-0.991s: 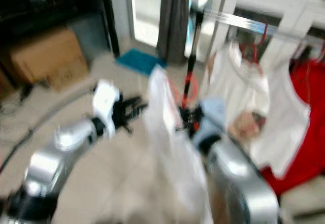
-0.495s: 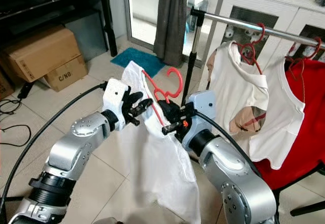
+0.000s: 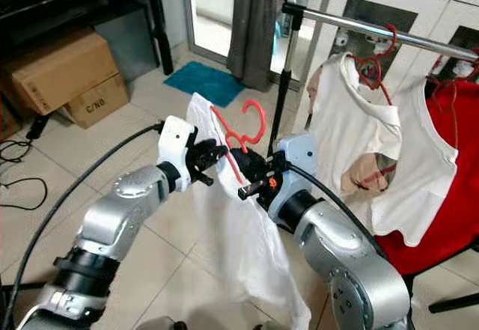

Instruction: Hang hanger

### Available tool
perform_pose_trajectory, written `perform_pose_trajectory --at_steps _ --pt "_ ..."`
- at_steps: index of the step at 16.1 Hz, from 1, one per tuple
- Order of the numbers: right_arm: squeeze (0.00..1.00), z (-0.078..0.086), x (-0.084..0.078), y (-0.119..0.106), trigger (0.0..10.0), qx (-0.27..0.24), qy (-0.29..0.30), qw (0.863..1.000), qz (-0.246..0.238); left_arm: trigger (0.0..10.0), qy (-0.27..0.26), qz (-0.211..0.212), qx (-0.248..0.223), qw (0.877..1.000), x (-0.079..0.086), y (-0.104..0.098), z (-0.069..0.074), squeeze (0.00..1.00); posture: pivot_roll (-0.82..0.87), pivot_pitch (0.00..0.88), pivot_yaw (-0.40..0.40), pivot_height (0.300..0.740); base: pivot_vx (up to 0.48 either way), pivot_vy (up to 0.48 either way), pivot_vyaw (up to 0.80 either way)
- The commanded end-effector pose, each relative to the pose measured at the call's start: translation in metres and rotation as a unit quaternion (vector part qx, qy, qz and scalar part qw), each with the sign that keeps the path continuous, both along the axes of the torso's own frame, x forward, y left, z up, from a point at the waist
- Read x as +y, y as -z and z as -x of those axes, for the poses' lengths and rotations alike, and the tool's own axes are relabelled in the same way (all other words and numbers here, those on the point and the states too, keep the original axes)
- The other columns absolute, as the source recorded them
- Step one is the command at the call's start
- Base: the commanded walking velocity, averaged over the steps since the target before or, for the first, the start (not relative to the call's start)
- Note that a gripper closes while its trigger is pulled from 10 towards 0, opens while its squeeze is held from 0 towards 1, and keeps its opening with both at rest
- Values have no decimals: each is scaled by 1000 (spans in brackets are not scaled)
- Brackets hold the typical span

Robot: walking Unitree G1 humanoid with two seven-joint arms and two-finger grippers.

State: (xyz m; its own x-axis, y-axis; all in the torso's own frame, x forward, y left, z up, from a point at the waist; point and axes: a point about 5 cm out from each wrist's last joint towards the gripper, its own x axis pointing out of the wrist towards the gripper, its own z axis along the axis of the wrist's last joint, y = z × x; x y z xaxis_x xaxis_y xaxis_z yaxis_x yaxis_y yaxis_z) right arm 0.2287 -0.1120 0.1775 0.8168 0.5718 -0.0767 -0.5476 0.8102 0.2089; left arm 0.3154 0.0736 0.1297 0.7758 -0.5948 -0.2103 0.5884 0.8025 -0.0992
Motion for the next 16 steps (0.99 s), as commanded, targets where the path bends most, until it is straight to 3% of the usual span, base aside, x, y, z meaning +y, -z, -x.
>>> perform_pose_trajectory --at_steps 1,6,11,14,16 --pt "0 2 3 -19 0 -45 -16 999 -16 0 -13 -9 27 1000 6 11 -3 0 -68 10 -18 740 0 0 0" --pt "0 3 2 -19 0 -44 -18 999 -20 0 -22 -26 29 999 9 12 -7 0 -67 10 -13 740 0 0 0" --pt "0 0 -2 -18 0 -40 3 999 -26 0 -49 -47 8 998 22 10 -11 0 -60 8 -11 740 0 0 0" --pt "0 -8 -14 -8 0 -15 55 998 3 0 -52 -16 -45 998 30 -10 -7 0 -52 5 -13 740 0 0 0" --pt "0 -9 -22 0 0 0 64 997 41 0 -86 29 -110 990 43 -40 -7 0 -51 4 -13 740 0 0 0"
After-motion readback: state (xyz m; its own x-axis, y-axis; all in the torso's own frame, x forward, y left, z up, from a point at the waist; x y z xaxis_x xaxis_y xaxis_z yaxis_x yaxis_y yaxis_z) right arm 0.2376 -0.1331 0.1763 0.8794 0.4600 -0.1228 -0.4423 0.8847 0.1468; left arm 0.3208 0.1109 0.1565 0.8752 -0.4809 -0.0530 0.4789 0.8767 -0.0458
